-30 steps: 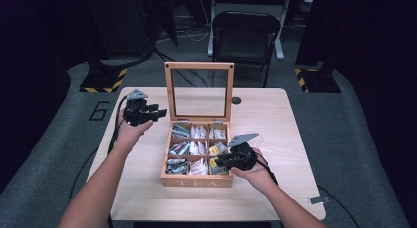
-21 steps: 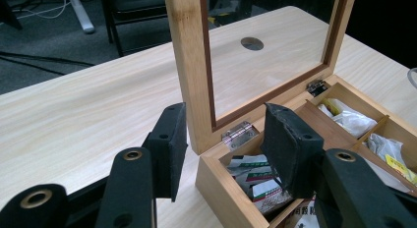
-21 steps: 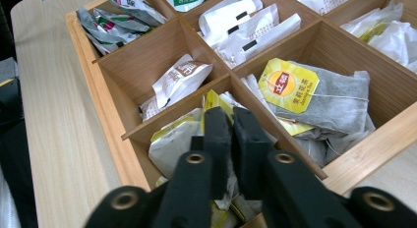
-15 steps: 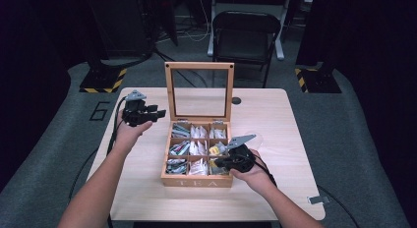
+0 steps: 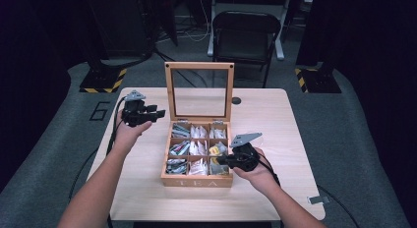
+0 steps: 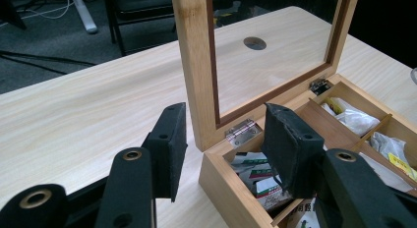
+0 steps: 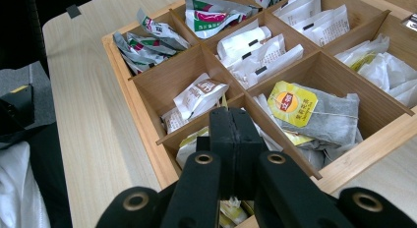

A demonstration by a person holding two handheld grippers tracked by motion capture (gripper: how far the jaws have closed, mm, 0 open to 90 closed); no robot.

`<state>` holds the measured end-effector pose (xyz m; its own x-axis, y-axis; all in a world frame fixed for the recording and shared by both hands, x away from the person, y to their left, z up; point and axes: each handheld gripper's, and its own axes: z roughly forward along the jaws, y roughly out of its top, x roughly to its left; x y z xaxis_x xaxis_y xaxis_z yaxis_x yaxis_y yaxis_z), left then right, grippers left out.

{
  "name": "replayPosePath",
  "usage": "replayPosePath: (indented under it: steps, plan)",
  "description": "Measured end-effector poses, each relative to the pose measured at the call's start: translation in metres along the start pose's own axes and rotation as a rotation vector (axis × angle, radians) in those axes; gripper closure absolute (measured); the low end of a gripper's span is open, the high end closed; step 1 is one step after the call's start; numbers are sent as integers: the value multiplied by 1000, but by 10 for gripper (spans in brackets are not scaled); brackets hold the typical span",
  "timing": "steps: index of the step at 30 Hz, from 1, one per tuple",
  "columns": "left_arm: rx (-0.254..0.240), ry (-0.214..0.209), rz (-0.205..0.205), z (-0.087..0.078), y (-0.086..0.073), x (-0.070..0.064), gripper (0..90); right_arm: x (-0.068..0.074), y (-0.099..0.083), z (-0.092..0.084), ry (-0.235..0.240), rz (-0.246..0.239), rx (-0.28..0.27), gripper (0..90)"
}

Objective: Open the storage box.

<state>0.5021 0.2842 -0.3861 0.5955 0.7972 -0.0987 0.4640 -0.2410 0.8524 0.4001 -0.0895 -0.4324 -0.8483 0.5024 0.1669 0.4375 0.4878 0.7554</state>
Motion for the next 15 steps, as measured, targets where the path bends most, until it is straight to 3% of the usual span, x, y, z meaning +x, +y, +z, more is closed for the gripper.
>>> replayPosePath:
  steps: [4, 10, 15]
  plan:
    - [1, 0, 1, -1, 0, 0, 516, 0, -2, 1, 14, -4, 9, 900]
    - [-2, 2, -1, -2, 0, 1, 514, 2, -7, 8, 12, -19, 64, 882]
    - [-5, 7, -4, -4, 0, 3, 514, -1, -9, 11, -11, 3, 67, 758]
